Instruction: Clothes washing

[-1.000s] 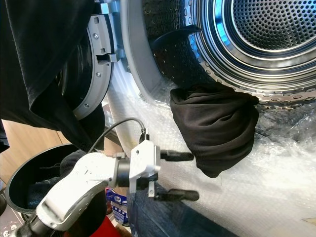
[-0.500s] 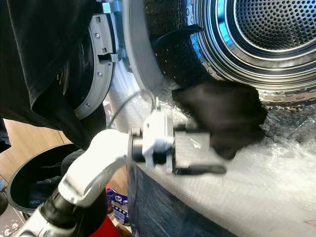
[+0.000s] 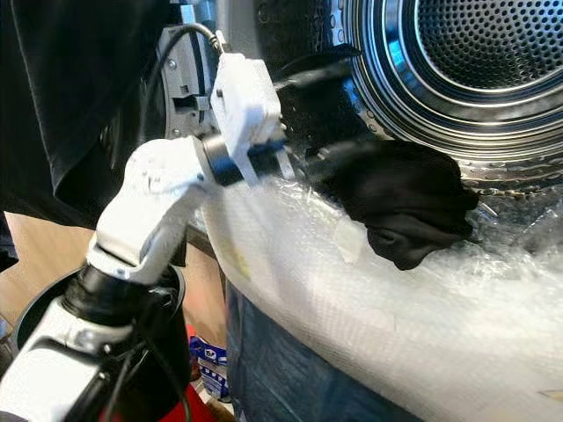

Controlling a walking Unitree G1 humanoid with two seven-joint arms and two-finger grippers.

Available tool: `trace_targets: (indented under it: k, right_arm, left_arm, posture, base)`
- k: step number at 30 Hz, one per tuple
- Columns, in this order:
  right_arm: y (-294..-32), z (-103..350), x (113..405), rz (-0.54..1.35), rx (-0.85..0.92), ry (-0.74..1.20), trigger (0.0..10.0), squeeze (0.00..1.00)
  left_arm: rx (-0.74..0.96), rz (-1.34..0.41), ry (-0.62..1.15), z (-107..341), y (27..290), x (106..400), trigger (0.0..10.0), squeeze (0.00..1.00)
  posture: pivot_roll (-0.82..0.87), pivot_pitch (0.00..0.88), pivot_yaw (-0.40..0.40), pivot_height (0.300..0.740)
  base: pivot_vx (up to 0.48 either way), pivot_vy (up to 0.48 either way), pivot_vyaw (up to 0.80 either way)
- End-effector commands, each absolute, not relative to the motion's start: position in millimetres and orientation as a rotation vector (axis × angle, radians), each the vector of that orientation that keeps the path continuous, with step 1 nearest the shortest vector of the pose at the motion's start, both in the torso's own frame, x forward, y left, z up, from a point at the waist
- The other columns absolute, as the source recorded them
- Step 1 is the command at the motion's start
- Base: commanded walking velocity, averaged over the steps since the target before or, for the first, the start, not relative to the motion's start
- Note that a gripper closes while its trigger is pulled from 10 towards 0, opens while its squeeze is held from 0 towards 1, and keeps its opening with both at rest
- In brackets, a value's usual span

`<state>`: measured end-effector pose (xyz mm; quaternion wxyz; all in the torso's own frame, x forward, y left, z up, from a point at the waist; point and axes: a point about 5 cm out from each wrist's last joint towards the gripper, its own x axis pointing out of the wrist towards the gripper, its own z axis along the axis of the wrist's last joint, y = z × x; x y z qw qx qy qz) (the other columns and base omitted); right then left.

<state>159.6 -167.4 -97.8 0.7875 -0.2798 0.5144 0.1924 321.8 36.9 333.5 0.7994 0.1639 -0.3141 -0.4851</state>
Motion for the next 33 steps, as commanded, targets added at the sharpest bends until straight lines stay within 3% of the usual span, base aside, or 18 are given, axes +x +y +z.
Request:
trace_targets:
  k: [1, 3, 8, 11, 20, 27, 33]
  right_arm:
    - [-166, -97, 161, 0.414, -0.596, 1.105, 10.0, 0.0]
    - [-166, -97, 161, 0.413, -0.596, 1.105, 10.0, 0.0]
    - [-167, -97, 161, 0.402, -0.598, 1.103, 10.0, 0.0]
    - [-167, -97, 161, 0.402, -0.597, 1.102, 10.0, 0.0]
    - [-166, -97, 163, 0.408, -0.601, 1.096, 10.0, 0.0]
    - [-166, -96, 163, 0.408, -0.601, 1.095, 10.0, 0.0]
    - [-166, -97, 163, 0.404, -0.599, 1.096, 10.0, 0.0]
  left_arm:
    - [0.365, -1.03, -0.652, 330, 39, 326, 10.0, 0.0]
    - [0.37, -1.042, -0.635, 327, 39, 327, 10.0, 0.0]
    - [0.275, -1.261, -0.723, 329, 29, 297, 10.0, 0.0]
    - [0.305, -1.371, -0.72, 327, 23, 277, 10.0, 0.0]
    - [0.446, -1.715, -0.385, 282, 29, 242, 10.0, 0.0]
    - [0.405, -1.766, -0.292, 255, 21, 240, 10.0, 0.0]
    - [0.294, -1.714, -0.404, 269, 2, 255, 10.0, 0.0]
  posture:
    - [0.17, 0.0, -0.005, 0.74]
    - [0.17, 0.0, -0.006, 0.74]
    - [0.17, 0.0, -0.003, 0.74]
    - [0.17, 0.0, -0.005, 0.74]
    - [0.19, 0.0, -0.006, 0.74]
    - [0.19, 0.0, -0.007, 0.74]
    - [0.17, 0.0, -0.004, 0.74]
  base:
    - [0.0, 0.0, 0.0]
    - [0.0, 0.0, 0.0]
    - [0.0, 0.0, 0.0]
    - [0.0, 0.0, 0.0]
    - [0.0, 0.0, 0.0]
    - [0.0, 0.0, 0.0]
    - [0.0, 0.0, 0.0]
